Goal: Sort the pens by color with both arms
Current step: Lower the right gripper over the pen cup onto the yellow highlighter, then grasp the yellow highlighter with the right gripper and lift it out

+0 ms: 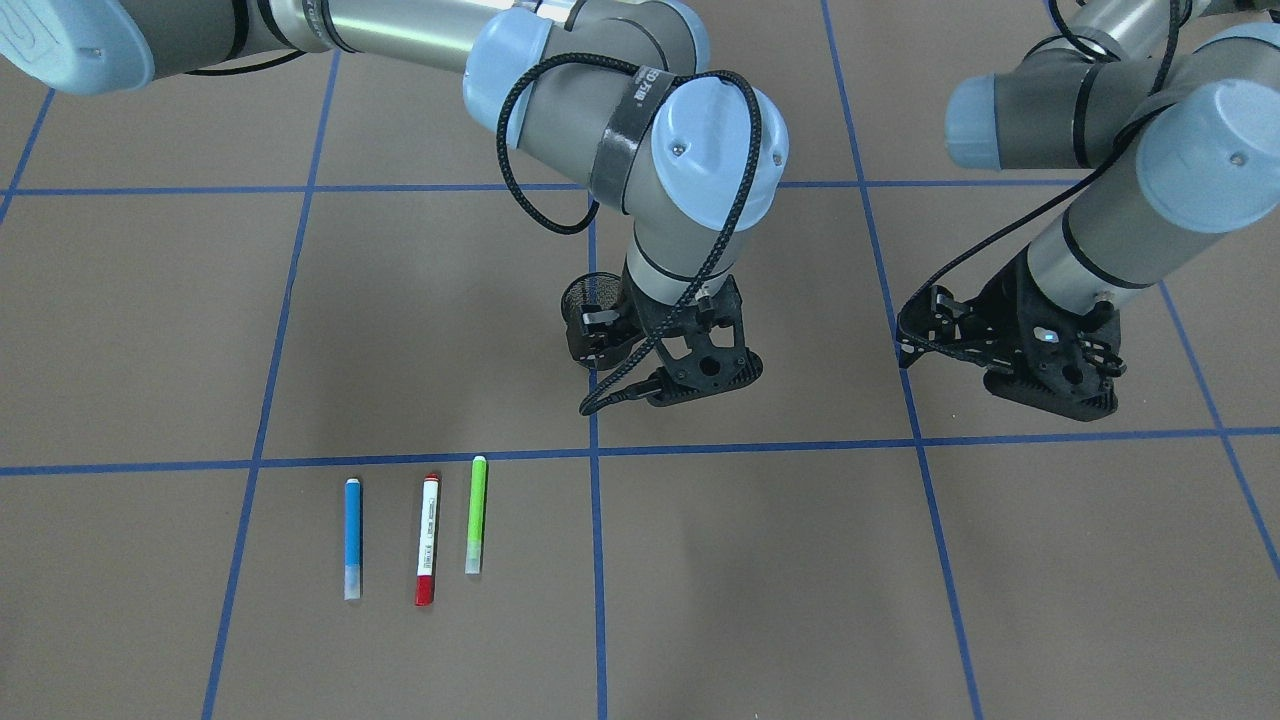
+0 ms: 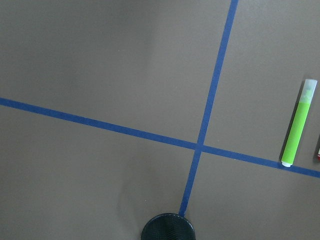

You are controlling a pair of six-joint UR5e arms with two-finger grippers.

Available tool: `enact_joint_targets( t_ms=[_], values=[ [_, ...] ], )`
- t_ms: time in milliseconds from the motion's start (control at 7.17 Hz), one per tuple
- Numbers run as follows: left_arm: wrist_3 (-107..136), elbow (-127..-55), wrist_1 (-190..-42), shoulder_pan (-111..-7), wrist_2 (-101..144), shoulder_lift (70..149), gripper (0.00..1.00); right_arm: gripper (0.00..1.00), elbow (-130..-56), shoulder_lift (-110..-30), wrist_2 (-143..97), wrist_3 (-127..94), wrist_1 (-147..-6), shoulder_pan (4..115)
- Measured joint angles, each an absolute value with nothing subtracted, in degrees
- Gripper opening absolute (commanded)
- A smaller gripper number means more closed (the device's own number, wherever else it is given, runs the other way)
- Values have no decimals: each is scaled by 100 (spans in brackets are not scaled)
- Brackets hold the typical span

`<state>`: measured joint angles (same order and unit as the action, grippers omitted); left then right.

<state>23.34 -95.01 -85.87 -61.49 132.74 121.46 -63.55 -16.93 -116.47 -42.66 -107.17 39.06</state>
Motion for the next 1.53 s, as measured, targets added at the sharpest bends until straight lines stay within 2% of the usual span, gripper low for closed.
enact_joint_targets(
  t_ms=[418, 976, 1115, 1534],
  values=[
    [1797, -9491, -8562, -6458, 13627, 11900, 99, 98, -6307, -1702, -11381, -4176, -10729, 3653],
    [1758, -9485, -8561, -6478, 13649, 11858, 99, 57, -6044, -1703, -11201, -3662, -10873, 3415],
    [1759, -9480, -8561, -6478, 13651, 11857, 99, 50, -6044, -1698, -11194, -3468, -11004, 3397],
    [1766, -9480, -8561, -6471, 13658, 11856, 99, 43, -6043, -1736, -11244, -3328, -11113, 3323]
  ],
)
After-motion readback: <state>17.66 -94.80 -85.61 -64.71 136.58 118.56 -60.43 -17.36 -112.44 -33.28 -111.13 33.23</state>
